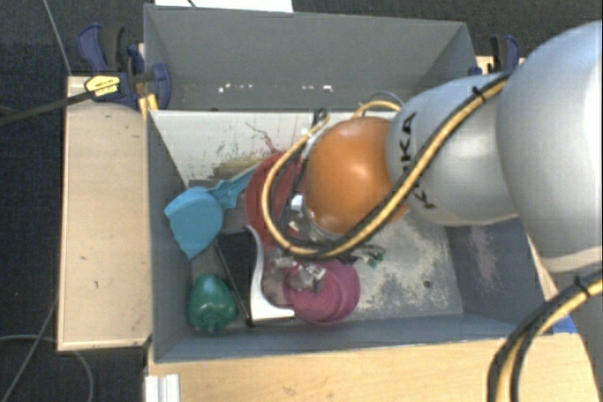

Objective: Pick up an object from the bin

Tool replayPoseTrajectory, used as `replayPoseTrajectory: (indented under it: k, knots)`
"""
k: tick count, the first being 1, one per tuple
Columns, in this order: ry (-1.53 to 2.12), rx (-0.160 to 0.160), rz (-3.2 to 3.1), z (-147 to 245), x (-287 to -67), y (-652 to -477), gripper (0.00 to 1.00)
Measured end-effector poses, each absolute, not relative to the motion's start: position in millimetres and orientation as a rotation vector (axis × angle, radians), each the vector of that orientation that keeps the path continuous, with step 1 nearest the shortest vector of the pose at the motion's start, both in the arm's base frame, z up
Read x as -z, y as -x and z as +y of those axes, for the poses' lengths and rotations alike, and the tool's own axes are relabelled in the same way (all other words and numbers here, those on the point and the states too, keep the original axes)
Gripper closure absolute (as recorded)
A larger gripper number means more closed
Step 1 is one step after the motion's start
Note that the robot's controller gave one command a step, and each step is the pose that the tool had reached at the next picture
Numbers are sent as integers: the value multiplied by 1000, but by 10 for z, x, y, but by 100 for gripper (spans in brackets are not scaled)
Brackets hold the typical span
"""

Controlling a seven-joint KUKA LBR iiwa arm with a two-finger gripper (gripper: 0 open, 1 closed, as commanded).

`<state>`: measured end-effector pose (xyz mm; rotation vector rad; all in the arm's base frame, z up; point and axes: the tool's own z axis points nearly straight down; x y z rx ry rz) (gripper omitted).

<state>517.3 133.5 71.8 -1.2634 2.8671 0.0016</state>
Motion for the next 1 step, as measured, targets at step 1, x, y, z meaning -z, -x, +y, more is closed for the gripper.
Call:
replayPoseTrajectory:
  k: [1]
  knots:
    - [1263,-1,2867,1331,-718,-5174,100]
